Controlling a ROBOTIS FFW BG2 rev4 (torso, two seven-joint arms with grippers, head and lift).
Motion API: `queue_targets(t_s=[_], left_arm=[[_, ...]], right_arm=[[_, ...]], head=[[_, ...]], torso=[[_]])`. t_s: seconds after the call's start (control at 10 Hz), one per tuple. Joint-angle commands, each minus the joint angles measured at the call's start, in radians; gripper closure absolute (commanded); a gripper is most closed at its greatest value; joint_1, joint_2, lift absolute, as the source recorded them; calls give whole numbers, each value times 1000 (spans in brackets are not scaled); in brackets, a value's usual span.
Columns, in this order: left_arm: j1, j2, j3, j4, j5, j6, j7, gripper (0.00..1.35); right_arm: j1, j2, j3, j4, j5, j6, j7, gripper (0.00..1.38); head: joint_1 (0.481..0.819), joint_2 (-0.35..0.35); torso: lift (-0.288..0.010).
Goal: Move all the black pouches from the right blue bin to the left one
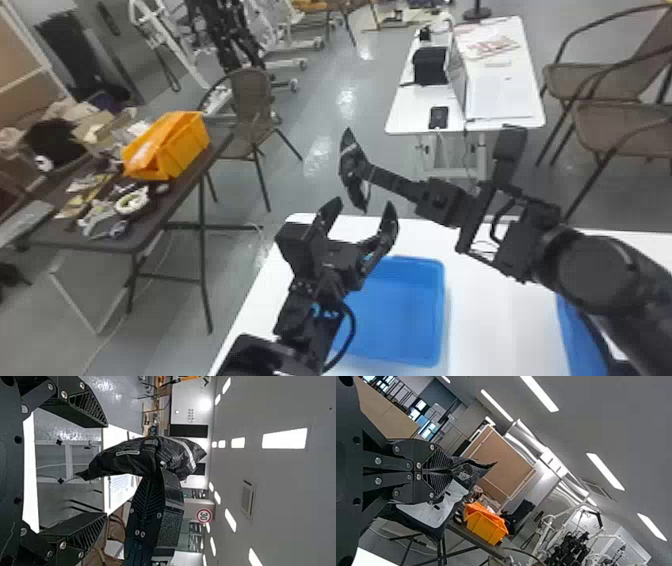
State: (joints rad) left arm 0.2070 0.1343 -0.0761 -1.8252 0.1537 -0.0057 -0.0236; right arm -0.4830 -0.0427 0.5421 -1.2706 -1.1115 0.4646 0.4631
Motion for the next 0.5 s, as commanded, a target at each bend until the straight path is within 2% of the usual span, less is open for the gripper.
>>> queue_targets(t_s=[0.0, 0.1, 0.2, 0.3, 0.4], left_arm=[[-11, 2, -7, 12, -2, -5, 1, 245], [-14, 4, -10, 12, -2, 12, 1, 262], [-14, 1, -13, 4, 0, 55, 2, 578], [-12, 1, -17, -3, 21, 82, 25, 953], [-8, 8, -28, -9, 15, 62, 54, 1134]], right_arm=[[-2, 0, 6, 5, -14, 6, 0, 1214], [-3, -2, 10, 7, -25, 11, 0, 1214], [-5, -3, 10, 2, -25, 13, 2, 1214], [-5, -3, 10, 0, -24, 14, 2, 1214], [-5, -3, 10, 0, -22, 14, 2, 1214]], head=[[639, 349], [640, 350], [641, 350], [645, 350], [647, 350]], torso=[[10], [10], [10], [10], [10]])
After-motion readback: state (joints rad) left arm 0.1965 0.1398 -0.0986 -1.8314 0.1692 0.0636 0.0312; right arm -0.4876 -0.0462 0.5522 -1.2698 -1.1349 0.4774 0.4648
